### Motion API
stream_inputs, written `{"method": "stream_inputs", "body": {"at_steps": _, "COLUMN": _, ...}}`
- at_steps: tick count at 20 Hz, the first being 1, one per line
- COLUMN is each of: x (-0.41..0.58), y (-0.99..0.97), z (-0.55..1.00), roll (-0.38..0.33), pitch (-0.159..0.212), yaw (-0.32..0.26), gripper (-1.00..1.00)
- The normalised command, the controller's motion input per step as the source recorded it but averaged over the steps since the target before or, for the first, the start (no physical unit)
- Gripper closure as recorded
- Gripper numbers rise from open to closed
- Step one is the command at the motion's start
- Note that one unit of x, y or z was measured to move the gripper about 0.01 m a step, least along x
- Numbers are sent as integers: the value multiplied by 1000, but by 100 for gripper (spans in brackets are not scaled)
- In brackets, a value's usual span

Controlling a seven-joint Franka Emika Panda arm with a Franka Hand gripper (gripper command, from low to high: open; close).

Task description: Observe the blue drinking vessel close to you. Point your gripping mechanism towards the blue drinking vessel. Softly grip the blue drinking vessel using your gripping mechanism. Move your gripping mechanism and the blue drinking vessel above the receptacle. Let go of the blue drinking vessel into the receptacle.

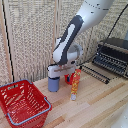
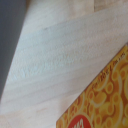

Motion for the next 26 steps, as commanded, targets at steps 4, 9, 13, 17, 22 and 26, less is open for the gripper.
{"method": "stream_inputs", "body": {"at_steps": 4, "x": -39, "y": 91, "z": -70, "roll": -10, "pitch": -28, "yaw": -55, "gripper": 100}}
{"method": "stream_inputs", "body": {"at_steps": 9, "x": -128, "y": 1, "z": 0, "roll": -1, "pitch": -8, "yaw": -50, "gripper": 100}}
{"method": "stream_inputs", "body": {"at_steps": 13, "x": -101, "y": 0, "z": 0, "roll": -1, "pitch": -16, "yaw": -90, "gripper": 100}}
{"method": "stream_inputs", "body": {"at_steps": 17, "x": 9, "y": -34, "z": 54, "roll": 27, "pitch": -2, "yaw": -86, "gripper": 100}}
{"method": "stream_inputs", "body": {"at_steps": 22, "x": 49, "y": -122, "z": 400, "roll": 140, "pitch": 2, "yaw": -103, "gripper": 100}}
{"method": "stream_inputs", "body": {"at_steps": 26, "x": 95, "y": -79, "z": 627, "roll": 187, "pitch": 16, "yaw": -94, "gripper": 100}}
